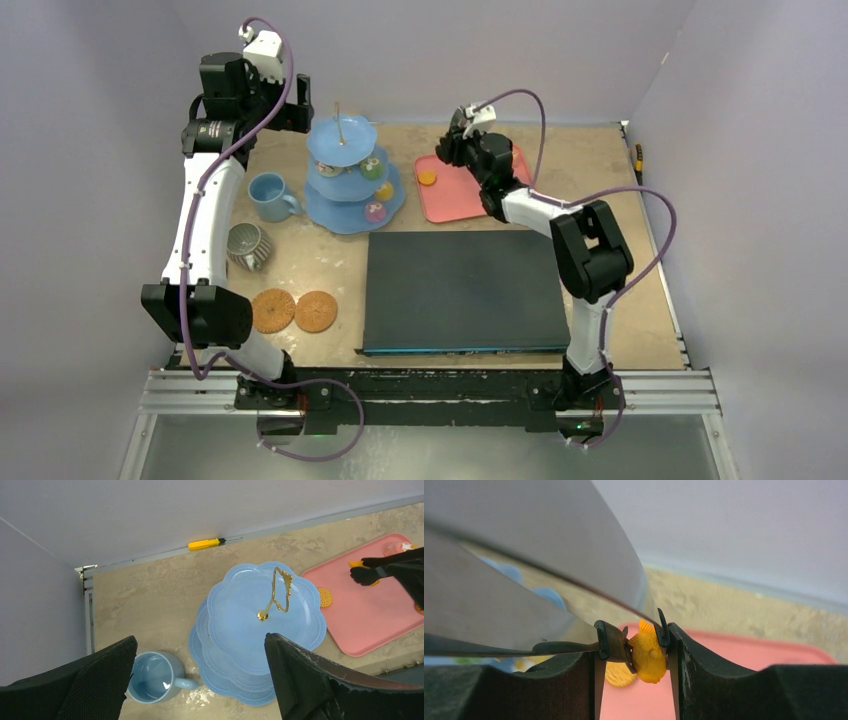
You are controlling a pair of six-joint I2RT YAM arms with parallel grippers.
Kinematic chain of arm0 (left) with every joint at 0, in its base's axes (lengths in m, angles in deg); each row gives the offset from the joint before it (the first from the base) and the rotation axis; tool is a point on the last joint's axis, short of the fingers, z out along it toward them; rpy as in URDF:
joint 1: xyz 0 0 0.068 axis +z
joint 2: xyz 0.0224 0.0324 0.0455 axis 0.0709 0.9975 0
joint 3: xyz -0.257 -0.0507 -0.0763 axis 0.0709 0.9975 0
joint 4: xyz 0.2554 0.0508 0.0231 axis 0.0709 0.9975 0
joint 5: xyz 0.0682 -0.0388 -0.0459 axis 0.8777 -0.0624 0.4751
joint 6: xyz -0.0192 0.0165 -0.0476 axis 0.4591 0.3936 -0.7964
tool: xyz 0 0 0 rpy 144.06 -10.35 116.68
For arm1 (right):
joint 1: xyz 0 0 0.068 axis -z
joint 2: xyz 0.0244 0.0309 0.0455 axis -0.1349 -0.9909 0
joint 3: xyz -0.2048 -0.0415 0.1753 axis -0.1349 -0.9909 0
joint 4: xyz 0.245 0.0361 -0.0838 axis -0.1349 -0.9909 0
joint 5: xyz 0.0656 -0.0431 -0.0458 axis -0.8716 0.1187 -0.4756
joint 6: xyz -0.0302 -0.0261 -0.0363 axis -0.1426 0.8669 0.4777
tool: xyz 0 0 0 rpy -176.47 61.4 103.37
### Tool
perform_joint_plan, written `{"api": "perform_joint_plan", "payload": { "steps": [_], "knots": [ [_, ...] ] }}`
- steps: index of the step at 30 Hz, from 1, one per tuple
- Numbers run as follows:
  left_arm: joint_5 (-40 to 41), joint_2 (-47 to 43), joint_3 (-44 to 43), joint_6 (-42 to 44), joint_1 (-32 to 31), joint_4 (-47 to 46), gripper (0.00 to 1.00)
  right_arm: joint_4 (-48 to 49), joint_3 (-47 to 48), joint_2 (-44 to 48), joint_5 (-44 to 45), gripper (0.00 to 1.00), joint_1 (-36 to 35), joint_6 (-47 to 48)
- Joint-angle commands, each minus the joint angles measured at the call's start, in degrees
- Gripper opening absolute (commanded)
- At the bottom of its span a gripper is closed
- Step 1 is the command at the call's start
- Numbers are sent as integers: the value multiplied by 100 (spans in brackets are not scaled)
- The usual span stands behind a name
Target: Serve the afternoon tea
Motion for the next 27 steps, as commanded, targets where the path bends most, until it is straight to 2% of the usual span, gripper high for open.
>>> {"api": "perform_joint_plan", "payload": {
  "steps": [1,6,16,27],
  "knots": [
    [-58,-159,-30,-42,29,-160,99,183,600,746,-129,39,-290,-102],
    [-58,-201,93,-85,25,-177,99,-283,1439,726,-191,39,-640,-226],
    [-26,-327,204,-36,162,-222,99,-1006,3203,-90,-408,39,-1253,-240],
    [-66,-335,139,-19,168,-224,99,-1122,3491,-490,-531,39,-1486,-297]
  ]
}}
